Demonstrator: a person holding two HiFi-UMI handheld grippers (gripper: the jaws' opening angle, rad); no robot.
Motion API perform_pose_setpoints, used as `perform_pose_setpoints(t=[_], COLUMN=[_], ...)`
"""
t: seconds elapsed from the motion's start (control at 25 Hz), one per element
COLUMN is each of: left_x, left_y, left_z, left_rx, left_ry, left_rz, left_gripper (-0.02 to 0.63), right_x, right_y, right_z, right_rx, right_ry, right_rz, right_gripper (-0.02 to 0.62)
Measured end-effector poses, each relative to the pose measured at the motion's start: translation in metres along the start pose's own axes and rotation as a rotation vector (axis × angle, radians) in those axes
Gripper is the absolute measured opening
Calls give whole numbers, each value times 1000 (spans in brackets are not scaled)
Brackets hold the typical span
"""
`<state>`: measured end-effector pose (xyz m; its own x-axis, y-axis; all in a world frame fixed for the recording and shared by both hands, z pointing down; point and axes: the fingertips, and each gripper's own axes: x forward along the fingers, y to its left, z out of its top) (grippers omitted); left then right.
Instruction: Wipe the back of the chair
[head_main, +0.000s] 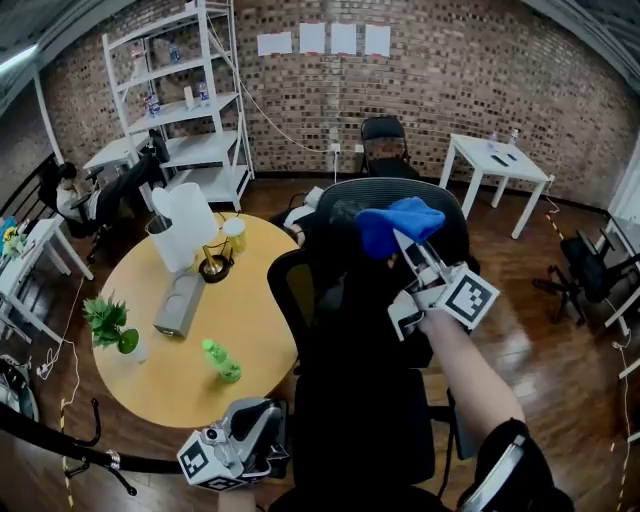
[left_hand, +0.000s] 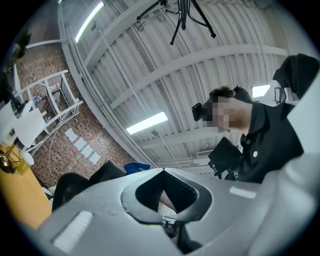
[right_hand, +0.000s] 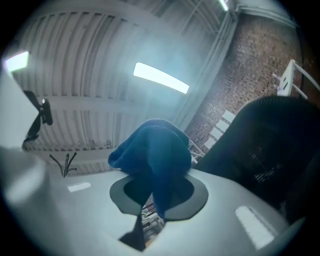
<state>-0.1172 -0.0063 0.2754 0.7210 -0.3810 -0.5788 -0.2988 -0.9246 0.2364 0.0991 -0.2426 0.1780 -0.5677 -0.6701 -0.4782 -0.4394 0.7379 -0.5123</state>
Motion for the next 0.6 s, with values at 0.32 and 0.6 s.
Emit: perform_pose_setpoints(t=[0.32, 0.6], left_x=[8, 2], left_y=[5, 15], left_z=[16, 20], left_rx=[68, 88], left_ry=[-24, -16], left_rz=[40, 66], left_gripper=[-8, -8], right_x=[83, 94], right_y=[-14, -63], right_z=[-42, -42], right_rx=[159, 165], right_ry=[39, 14], right_rz=[63, -5], right_gripper=[54, 54])
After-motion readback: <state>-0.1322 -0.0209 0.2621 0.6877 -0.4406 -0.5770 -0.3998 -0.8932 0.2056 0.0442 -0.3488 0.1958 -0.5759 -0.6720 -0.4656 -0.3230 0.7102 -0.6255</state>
